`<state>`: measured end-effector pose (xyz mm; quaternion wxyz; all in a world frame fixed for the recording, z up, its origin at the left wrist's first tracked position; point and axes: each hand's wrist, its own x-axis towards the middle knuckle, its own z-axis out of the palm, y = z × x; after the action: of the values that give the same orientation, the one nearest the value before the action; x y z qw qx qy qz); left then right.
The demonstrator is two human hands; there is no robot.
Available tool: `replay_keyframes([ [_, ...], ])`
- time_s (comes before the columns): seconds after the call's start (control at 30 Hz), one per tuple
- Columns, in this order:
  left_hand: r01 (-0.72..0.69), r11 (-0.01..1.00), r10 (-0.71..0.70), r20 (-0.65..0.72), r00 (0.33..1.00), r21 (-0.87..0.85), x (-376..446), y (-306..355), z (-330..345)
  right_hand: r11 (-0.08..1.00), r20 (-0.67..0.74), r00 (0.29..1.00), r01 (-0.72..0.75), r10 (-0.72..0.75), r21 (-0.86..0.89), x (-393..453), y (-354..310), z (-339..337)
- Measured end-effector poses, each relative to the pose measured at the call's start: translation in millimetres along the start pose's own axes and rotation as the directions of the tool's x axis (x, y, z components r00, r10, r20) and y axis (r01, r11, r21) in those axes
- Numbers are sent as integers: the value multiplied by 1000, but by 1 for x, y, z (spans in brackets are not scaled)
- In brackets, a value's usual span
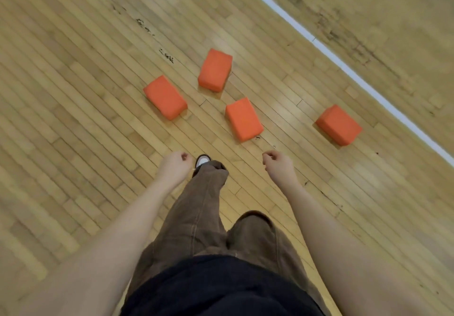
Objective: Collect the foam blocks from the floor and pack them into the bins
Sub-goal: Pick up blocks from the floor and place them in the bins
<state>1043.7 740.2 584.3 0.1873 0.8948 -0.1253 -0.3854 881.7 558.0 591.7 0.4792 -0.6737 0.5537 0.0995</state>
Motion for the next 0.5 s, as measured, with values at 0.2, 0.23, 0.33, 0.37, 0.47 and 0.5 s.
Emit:
replay_keyframes([
  [0.2, -324, 918, 324, 37, 945, 229, 124, 103, -21, 993, -29, 998, -61, 64, 98, 108, -44, -12],
  [0.23, -359, 890, 359, 53, 932, 281, 143, 115, -14, 992, -33, 997, -66, 70, 107, 128, -45, -12],
  [0.33, -423, 828, 421, 92, 903, 369, 197, 138, 17, 992, -65, 996, -54, 62, 113, 194, -41, -7],
  [0.37, -437, 815, 429, 110, 896, 380, 217, 142, 31, 996, -71, 997, -29, 35, 87, 218, -36, -5],
  [0.47, -459, 788, 426, 176, 888, 411, 286, 145, 82, 1000, -68, 998, 3, -2, 13, 296, -12, 9],
  [0.5, -465, 777, 422, 199, 885, 424, 310, 143, 100, 1000, -71, 997, 5, -5, 4, 323, -1, 15],
])
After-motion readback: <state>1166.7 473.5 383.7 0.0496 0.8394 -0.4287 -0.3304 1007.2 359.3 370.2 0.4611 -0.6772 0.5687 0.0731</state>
